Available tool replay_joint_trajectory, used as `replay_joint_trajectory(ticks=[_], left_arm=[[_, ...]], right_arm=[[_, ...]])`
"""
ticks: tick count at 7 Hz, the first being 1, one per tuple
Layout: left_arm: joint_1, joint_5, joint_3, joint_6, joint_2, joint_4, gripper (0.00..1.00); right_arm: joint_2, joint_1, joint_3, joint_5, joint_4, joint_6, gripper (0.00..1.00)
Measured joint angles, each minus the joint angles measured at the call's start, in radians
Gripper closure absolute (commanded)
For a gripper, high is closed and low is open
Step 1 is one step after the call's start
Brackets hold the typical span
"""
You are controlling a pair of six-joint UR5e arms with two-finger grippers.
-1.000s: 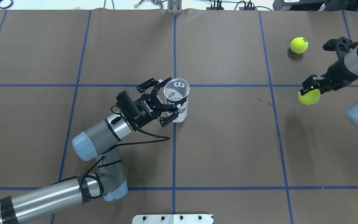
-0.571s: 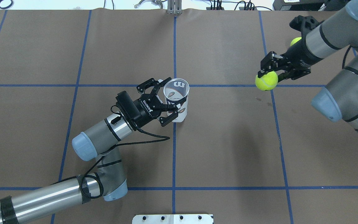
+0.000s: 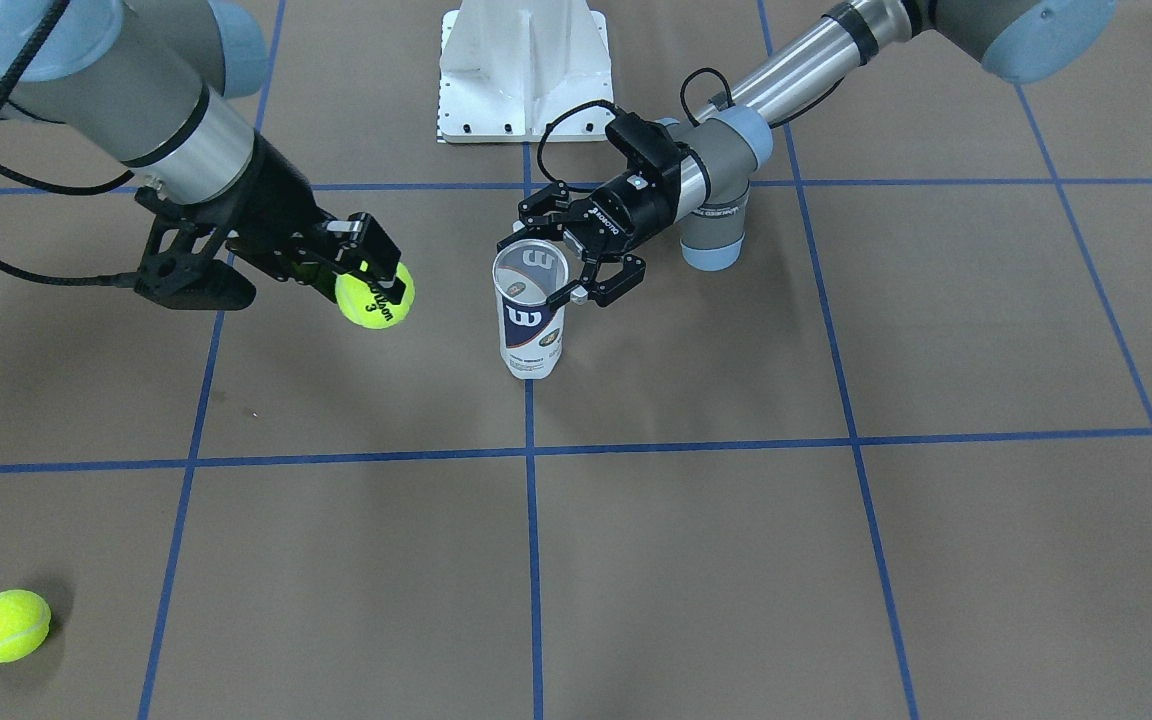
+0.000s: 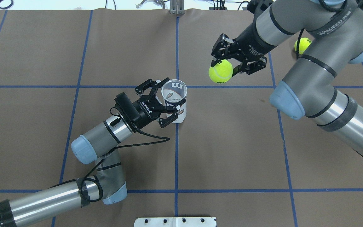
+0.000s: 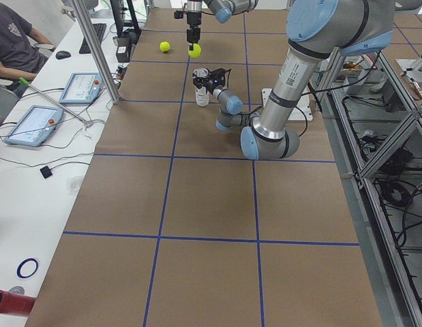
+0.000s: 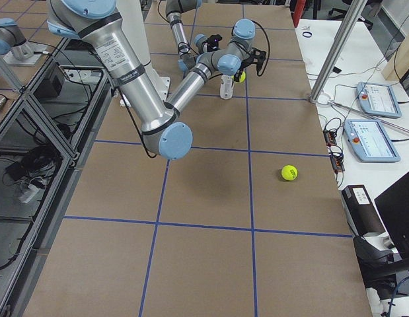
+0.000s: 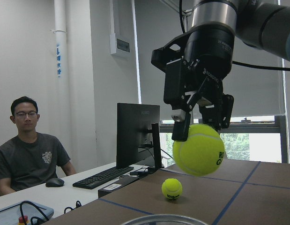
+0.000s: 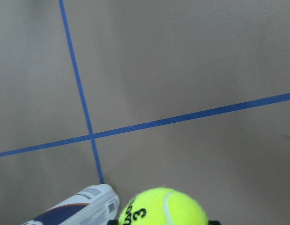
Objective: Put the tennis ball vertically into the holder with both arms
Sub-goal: 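Carry the ball with the right gripper over the can's opening, then release the ball with the right gripper into the can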
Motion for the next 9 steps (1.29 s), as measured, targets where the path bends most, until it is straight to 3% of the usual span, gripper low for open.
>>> replay_joint_trajectory(ticks=[3, 7, 8, 9], left_arm=[[0.0, 0.002, 0.0, 0.0, 0.001, 0.0, 0.12], [0.0, 0.002, 0.0, 0.0, 0.001, 0.0, 0.12], [0.0, 0.002, 0.0, 0.0, 0.001, 0.0, 0.12], [0.0, 0.002, 0.0, 0.0, 0.001, 0.0, 0.12]], right_arm=[[0.135, -0.101, -0.009, -0.117, -0.089, 0.085, 1.0], [0.162, -0.16, -0.023, -0.189, -0.106, 0.095, 1.0], [0.161, -0.163, -0.025, -0.191, -0.106, 0.094, 0.6], [0.16, -0.166, -0.025, -0.192, -0.106, 0.094, 0.28]])
